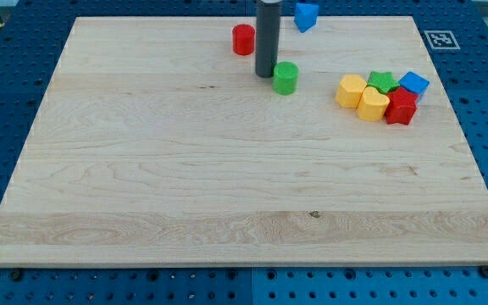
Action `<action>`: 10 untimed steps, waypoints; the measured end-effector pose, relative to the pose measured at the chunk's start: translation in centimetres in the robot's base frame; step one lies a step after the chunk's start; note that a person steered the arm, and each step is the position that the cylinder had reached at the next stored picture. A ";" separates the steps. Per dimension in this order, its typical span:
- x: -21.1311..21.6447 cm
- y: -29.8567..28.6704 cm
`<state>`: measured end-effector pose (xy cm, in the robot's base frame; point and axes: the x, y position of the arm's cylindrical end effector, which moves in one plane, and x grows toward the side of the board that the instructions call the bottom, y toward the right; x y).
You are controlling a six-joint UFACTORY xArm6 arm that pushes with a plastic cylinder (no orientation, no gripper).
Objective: Push the red circle closer to the group of blocks
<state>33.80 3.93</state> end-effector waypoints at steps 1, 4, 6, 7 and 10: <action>1.8 3.1; -2.0 1.0; -6.8 -9.5; -9.5 -13.5; -9.4 -5.2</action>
<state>24.37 -1.30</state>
